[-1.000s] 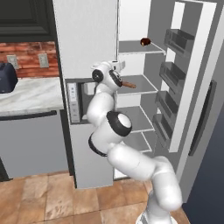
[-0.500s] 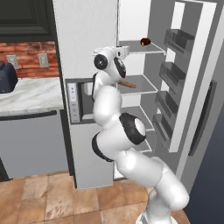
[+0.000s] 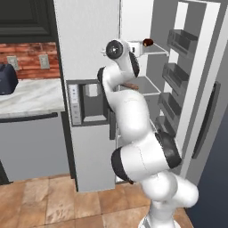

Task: Pick up the frozen steak from the freezer, place it on any shelf in the fridge, and close the fridge and freezer doors when done.

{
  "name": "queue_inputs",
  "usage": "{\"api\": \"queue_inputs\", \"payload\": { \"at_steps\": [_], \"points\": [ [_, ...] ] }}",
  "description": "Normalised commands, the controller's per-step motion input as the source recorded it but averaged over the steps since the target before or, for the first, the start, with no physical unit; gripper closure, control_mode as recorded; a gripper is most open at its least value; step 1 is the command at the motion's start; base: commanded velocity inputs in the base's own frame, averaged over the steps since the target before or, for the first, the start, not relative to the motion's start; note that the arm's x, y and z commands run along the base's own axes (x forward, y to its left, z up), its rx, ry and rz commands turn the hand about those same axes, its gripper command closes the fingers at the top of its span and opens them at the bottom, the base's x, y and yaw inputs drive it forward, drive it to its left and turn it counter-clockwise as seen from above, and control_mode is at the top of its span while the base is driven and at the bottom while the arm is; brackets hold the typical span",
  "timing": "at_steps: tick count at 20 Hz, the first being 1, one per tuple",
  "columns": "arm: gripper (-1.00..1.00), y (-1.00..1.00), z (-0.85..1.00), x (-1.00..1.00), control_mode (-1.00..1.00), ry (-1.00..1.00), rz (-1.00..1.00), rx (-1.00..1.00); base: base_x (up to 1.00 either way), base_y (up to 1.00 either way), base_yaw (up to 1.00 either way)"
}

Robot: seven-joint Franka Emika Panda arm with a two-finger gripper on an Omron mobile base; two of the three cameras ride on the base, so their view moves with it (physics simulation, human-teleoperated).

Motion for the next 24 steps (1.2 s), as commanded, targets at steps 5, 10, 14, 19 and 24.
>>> {"api": "queue_inputs", "payload": {
  "at_steps": [5, 10, 14, 19, 24],
  "points": [
    [-1.00, -0.69, -0.07, -1.00, -1.00, 0.16, 0.07, 0.18, 0.00, 0.00, 0.00],
    [-1.00, -0.62, -0.31, -1.00, -1.00, 0.14, 0.07, 0.15, 0.00, 0.00, 0.00],
    [-1.00, -0.28, -0.37, -1.00, -1.00, 0.17, 0.02, 0.05, 0.00, 0.00, 0.00],
    [-1.00, 0.00, -0.46, -1.00, -1.00, 0.27, 0.00, 0.00, 0.00, 0.00, 0.00],
    [-1.00, -0.06, -0.43, -1.00, -1.00, 0.20, 0.00, 0.00, 0.00, 0.00, 0.00]
  ]
}}
